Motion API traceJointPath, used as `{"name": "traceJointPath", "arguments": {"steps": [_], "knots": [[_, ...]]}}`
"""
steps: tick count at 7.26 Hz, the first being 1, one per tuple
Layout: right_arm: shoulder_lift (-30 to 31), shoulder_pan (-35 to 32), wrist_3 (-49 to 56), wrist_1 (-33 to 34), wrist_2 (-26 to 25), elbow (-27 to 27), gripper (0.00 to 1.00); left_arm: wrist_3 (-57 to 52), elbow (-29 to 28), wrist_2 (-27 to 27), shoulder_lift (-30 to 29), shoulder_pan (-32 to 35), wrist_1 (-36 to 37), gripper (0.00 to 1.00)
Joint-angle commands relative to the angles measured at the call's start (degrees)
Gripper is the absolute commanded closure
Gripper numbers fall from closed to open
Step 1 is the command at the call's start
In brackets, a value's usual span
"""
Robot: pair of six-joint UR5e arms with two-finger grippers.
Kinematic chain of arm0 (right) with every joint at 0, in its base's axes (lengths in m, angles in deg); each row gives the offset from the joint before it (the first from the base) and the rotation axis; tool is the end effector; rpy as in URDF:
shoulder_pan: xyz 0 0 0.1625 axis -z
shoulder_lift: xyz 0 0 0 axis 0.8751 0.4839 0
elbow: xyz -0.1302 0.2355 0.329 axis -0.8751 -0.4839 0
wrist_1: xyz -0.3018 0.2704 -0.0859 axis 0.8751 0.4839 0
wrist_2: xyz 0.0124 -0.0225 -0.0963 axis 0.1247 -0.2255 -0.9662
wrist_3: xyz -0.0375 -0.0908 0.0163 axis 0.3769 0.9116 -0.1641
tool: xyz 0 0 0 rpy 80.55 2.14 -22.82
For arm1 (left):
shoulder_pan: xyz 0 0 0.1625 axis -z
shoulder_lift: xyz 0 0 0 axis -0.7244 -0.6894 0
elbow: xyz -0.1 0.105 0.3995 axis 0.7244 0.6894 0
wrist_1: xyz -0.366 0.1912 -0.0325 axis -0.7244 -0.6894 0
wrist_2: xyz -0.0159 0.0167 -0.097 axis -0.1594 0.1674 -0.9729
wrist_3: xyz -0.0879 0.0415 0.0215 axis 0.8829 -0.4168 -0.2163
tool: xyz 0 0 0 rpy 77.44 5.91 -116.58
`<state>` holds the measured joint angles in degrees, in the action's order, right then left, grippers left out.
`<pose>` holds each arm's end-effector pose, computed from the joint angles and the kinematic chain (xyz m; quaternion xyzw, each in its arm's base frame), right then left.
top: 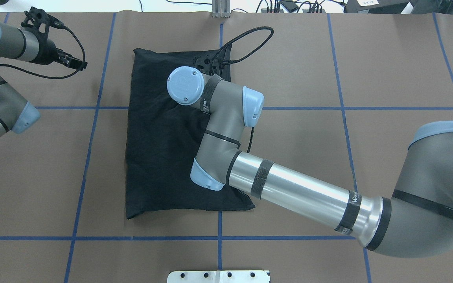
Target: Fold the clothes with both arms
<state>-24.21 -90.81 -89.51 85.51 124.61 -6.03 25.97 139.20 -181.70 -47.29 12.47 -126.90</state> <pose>-0.6733 -0.5483 0.1690 0.1586 -0.2832 0.1411 0.9353 0.2896 -0.6649 0.4952 0.3241 0.3761 0.1211 0.8596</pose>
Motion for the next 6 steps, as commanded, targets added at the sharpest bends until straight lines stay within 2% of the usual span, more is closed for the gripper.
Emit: {"name": "traceJointPath", "arguments": {"steps": [1,4,5,6], "knots": [[-2.1,0.0,0.4,2.9,0.0,0.0,0.86,0.1,-0.1,0.0,0.0,-0.1,0.0,0.00],[-2.2,0.2,2.8,3.6,-0.1,0.0,0.86,0.1,-0.1,0.0,0.0,-0.1,0.0,0.00],[-2.3,0.3,2.8,3.6,-0.1,0.0,0.79,0.1,-0.1,0.0,0.0,0.0,0.0,0.00],[-2.3,0.2,2.6,3.6,-0.1,0.0,0.63,0.1,-0.1,0.0,0.0,-0.1,0.0,0.00]]}}
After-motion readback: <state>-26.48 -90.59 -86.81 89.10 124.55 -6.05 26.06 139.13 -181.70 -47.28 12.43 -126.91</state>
